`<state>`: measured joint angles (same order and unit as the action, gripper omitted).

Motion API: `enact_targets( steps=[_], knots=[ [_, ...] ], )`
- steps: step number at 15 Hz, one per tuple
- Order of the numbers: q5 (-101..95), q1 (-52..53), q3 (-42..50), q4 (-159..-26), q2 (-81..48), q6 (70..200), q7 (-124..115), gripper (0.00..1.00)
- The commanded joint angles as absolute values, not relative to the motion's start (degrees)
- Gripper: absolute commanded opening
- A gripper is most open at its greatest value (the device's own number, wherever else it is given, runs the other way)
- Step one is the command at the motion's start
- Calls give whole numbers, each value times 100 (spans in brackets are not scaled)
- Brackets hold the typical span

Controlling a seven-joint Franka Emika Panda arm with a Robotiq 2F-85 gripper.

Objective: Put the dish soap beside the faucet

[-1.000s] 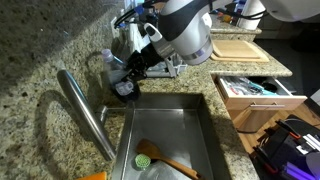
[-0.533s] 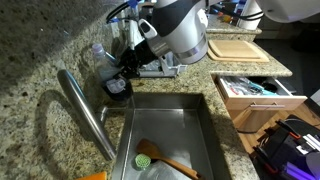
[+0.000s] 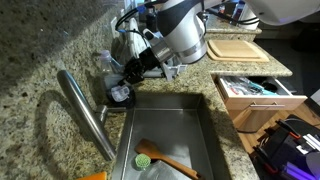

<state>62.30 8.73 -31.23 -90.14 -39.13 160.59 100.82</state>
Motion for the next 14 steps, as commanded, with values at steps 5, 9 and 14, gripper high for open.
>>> enact_targets(
  steps=[5, 9, 14],
  knots=[
    [6304, 680, -3202, -9005, -4031, 15936, 10090, 42],
    [5999, 907, -3112, -8756, -4234, 15981, 10095, 17],
    [5891, 938, -3160, -8710, -4226, 15984, 10074, 42]
  ],
)
